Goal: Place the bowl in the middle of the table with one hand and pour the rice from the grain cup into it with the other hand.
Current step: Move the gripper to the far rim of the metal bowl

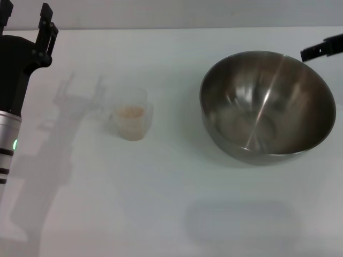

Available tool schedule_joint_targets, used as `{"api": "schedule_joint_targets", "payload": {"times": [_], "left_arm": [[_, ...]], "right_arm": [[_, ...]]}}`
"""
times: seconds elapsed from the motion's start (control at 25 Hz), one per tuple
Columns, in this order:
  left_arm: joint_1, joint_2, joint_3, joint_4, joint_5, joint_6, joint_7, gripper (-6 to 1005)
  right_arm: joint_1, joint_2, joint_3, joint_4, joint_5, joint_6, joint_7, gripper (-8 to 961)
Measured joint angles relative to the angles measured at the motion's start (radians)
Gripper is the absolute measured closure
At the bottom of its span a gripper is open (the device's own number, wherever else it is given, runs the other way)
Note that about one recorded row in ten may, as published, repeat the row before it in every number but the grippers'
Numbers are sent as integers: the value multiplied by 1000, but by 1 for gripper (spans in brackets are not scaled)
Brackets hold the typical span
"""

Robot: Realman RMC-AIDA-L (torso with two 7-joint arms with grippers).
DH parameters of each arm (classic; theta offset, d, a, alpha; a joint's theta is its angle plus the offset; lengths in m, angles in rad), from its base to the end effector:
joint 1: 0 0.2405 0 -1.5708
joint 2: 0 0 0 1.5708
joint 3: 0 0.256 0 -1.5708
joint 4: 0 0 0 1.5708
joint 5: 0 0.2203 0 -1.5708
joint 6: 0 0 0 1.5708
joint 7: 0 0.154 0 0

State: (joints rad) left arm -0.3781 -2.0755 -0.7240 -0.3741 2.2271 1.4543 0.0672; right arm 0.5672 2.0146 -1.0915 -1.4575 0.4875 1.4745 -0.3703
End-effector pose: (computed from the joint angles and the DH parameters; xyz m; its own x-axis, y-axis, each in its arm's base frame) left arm -0.2624 0.3259 -0.0178 0.6428 -0.3901 0.6593 0.6353 -0.2095 -0.7433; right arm 0.2093 0.4022 0.0948 0.5607 -0.7943 -0.2342 -0.7196 -0.3274 -0.6124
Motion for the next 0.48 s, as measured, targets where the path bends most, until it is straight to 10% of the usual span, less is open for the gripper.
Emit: {"api": "schedule_joint_targets", "payload": {"times": [0.48], "left_arm": [[-5,2,-8,0,0,9,-1,330]], "right_arm": [[35,-6,-5,147,-28,11,-35,192]]}}
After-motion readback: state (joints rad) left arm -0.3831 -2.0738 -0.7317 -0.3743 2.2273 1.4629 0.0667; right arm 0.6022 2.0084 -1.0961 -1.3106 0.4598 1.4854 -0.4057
